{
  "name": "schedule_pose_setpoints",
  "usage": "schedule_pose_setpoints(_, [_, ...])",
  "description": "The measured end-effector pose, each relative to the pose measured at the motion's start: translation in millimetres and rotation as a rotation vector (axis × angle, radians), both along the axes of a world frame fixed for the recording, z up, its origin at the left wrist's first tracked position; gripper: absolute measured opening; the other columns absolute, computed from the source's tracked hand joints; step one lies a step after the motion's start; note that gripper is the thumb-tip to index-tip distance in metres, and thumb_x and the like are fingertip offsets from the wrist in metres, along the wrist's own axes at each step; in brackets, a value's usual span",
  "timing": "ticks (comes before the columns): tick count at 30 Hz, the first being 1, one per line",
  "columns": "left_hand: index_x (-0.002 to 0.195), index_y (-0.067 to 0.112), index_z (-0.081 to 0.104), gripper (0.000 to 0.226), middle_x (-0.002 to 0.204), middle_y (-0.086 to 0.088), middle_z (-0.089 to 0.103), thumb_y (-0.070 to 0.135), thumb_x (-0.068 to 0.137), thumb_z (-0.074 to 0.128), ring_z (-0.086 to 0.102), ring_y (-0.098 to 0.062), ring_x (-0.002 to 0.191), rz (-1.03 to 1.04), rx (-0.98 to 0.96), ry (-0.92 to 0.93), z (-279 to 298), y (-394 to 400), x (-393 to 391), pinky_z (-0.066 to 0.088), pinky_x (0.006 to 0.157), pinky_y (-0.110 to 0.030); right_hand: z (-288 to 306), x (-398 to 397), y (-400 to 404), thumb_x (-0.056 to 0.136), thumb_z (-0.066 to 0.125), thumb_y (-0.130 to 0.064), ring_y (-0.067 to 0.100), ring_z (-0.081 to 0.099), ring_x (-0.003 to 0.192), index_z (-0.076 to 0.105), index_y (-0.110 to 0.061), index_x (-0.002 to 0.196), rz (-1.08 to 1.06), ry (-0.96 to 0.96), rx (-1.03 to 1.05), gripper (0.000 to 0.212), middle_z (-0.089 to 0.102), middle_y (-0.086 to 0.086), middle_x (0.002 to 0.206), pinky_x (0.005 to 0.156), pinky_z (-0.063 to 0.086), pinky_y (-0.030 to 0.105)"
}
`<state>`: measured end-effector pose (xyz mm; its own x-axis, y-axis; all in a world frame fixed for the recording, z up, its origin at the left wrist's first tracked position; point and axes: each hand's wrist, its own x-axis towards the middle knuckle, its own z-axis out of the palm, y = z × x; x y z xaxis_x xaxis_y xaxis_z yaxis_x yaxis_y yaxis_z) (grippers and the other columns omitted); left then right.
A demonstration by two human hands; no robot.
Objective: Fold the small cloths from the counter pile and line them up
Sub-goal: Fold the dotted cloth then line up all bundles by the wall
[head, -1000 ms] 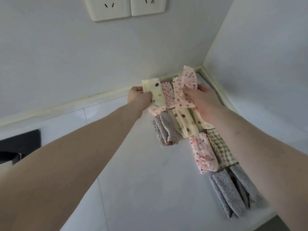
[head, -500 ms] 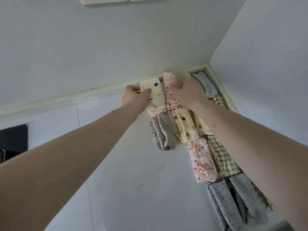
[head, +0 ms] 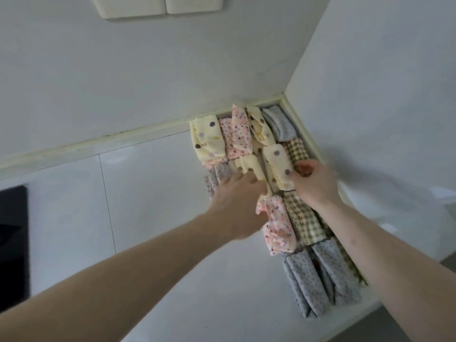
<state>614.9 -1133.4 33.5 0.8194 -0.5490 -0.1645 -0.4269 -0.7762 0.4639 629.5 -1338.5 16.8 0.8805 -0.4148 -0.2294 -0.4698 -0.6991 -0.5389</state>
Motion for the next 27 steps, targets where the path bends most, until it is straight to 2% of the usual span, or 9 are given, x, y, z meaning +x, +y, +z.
schedule_pose_setpoints(3, [0.109, 0.026, 0.058, 0.038, 0.104, 0.004, 0.062, 0.059, 0.091, 0.058, 0.059, -0.024, 0.104, 0.019, 0.137, 0.051, -3, -25, -16, 0.048, 0.092, -0.040, -7, -5, -6, 0.093, 0.069, -0.041, 0.024, 0.066, 0.112, 0.067, -0.014, 0.128, -0.012, 0.020, 0.009, 0.044, 0.072, 0.002, 0.122, 0.096, 0.048, 0.032])
schedule_pose_setpoints(5, [0.096, 0.022, 0.048, 0.042, 0.080, 0.005, 0.053, 0.064, 0.094, 0.053, 0.058, -0.024, 0.083, 0.102, 0.210, 0.103, -5, -38, -23, 0.044, 0.071, -0.035, -9, -4, -5, 0.092, 0.069, -0.043, 0.020, 0.066, 0.102, 0.066, -0.016, 0.126, -0.025, 0.014, 0.017, 0.044, 0.072, -0.001, 0.115, 0.086, 0.046, 0.028])
schedule_pose_setpoints(7, [0.095, 0.021, 0.042, 0.044, 0.076, 0.006, 0.046, 0.064, 0.095, 0.054, 0.053, -0.023, 0.076, 0.188, 0.196, 0.171, -9, -47, -27, 0.039, 0.064, -0.033, -7, -3, -2, 0.090, 0.071, -0.044, 0.014, 0.060, 0.087, 0.067, -0.019, 0.120, 0.009, 0.045, 0.010, 0.039, 0.067, -0.005, 0.101, 0.078, 0.043, 0.027])
schedule_pose_setpoints(12, [0.102, 0.020, 0.042, 0.031, 0.089, 0.002, 0.057, 0.032, 0.088, 0.067, 0.061, -0.025, 0.084, 0.525, -0.008, 0.331, -28, -65, -39, 0.047, 0.065, -0.037, -3, 0, -2, 0.080, 0.077, -0.033, 0.011, 0.057, 0.074, 0.063, -0.027, 0.080, -0.005, 0.142, 0.044, 0.015, 0.063, -0.009, 0.082, 0.069, 0.043, 0.029])
schedule_pose_setpoints(15, [0.097, 0.024, 0.046, 0.026, 0.088, 0.003, 0.062, 0.026, 0.079, 0.065, 0.063, -0.024, 0.080, 0.628, -0.181, 0.374, -22, -63, -50, 0.053, 0.063, -0.039, 1, -2, -5, 0.077, 0.072, -0.029, 0.017, 0.059, 0.075, 0.062, -0.015, 0.080, -0.158, 0.064, 0.240, 0.018, 0.064, -0.004, 0.079, 0.064, 0.044, 0.030])
schedule_pose_setpoints(18, [0.089, 0.028, 0.049, 0.027, 0.082, 0.010, 0.062, 0.034, 0.077, 0.072, 0.062, -0.017, 0.076, 0.679, -0.391, 0.325, 5, -45, -52, 0.054, 0.061, -0.038, 14, -5, -6, 0.074, 0.073, -0.027, 0.024, 0.063, 0.077, 0.061, -0.016, 0.082, -0.289, -0.070, 0.506, 0.019, 0.065, 0.004, 0.081, 0.071, 0.052, 0.036])
schedule_pose_setpoints(21, [0.092, 0.024, 0.051, 0.027, 0.082, 0.008, 0.060, 0.030, 0.082, 0.075, 0.061, -0.015, 0.076, 0.837, -0.632, 0.270, 30, -12, -28, 0.052, 0.063, -0.035, 27, 0, 3, 0.078, 0.077, -0.019, 0.024, 0.072, 0.082, 0.063, -0.017, 0.095, -0.250, -0.107, 0.722, 0.022, 0.072, 0.007, 0.095, 0.068, 0.058, 0.034])
schedule_pose_setpoints(24, [0.100, 0.022, 0.051, 0.026, 0.091, 0.010, 0.059, 0.027, 0.087, 0.072, 0.060, -0.012, 0.080, 0.973, -0.636, 0.260, 19, 18, 5, 0.048, 0.063, -0.029, 25, 10, 23, 0.081, 0.079, -0.012, 0.019, 0.071, 0.090, 0.062, -0.017, 0.109, -0.152, -0.038, 0.723, 0.033, 0.070, 0.003, 0.105, 0.064, 0.056, 0.030])
schedule_pose_setpoints(27, [0.103, 0.018, 0.051, 0.026, 0.090, 0.009, 0.055, 0.025, 0.090, 0.071, 0.060, -0.021, 0.087, 0.979, -0.494, 0.289, -18, 32, 18, 0.052, 0.075, -0.037, 6, 12, 40, 0.078, 0.081, -0.017, 0.022, 0.069, 0.098, 0.060, -0.018, 0.118, -0.050, 0.127, 0.572, 0.045, 0.068, 0.003, 0.112, 0.079, 0.060, 0.038])
